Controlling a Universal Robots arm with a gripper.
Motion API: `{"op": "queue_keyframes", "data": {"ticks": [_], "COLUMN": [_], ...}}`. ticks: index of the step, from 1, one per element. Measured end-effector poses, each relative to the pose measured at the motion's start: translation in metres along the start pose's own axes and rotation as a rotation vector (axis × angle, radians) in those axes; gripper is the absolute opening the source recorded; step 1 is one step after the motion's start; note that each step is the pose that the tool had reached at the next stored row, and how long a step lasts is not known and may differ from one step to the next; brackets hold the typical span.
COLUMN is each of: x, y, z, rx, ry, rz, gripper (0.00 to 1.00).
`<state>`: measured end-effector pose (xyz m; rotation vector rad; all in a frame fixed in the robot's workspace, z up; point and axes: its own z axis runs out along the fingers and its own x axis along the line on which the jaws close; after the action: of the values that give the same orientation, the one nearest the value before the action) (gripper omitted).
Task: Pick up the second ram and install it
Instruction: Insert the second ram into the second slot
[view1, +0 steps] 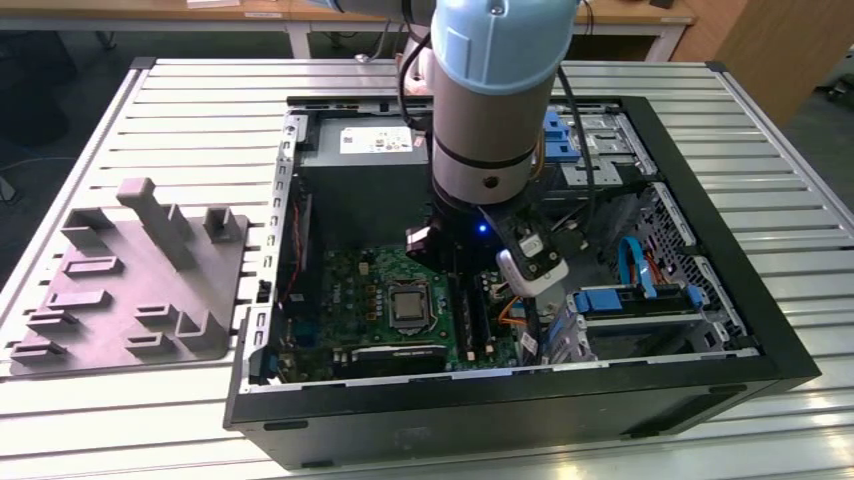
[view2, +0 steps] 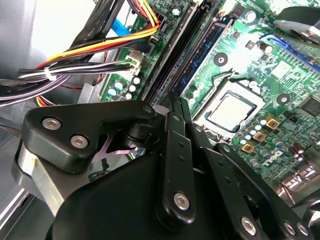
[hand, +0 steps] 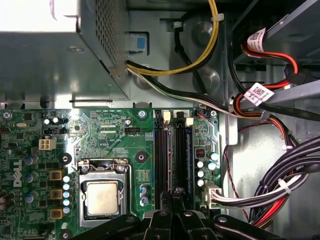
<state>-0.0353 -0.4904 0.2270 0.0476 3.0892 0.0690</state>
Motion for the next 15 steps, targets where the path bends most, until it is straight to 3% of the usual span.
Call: {"op": "queue_keyframes", "data": {"ticks": [15], "x": [0.0007], "y": [-0.0003], "z": [0.0041], "rx": [0.0004], "ry": [0.0000], "rz": [0.000], "gripper": [0.11]}}
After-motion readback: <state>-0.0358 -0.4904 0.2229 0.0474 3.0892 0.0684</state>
